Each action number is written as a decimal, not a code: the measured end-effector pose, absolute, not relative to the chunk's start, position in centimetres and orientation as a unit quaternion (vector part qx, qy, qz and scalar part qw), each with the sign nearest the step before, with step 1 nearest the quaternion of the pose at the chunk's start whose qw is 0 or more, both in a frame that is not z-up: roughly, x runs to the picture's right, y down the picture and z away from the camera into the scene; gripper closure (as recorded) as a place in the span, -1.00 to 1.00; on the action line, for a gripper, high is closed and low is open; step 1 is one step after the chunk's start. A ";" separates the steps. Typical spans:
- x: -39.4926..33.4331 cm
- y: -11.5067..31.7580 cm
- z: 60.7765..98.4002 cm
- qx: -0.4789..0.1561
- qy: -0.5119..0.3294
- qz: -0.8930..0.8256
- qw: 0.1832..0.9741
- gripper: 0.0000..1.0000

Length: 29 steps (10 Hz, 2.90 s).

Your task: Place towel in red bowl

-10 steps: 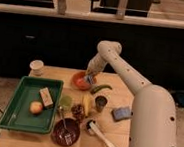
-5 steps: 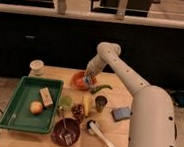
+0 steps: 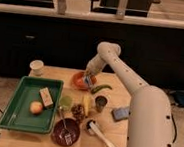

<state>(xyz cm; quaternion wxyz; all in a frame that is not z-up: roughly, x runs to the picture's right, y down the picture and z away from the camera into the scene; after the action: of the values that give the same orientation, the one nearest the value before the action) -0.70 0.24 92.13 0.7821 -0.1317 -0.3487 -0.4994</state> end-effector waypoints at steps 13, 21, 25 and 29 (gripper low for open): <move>-0.5 0.2 92.3 -0.135 -0.361 -0.506 0.771 -0.60; -0.3 0.3 92.0 -0.137 -0.363 -0.509 0.768 -0.60; -0.3 0.3 92.0 -0.137 -0.363 -0.509 0.768 -0.60; -0.3 0.3 92.0 -0.137 -0.363 -0.509 0.768 -0.60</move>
<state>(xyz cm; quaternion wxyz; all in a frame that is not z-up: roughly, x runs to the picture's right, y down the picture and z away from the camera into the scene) -0.28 0.32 91.99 0.7684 -0.1372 -0.3632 -0.5087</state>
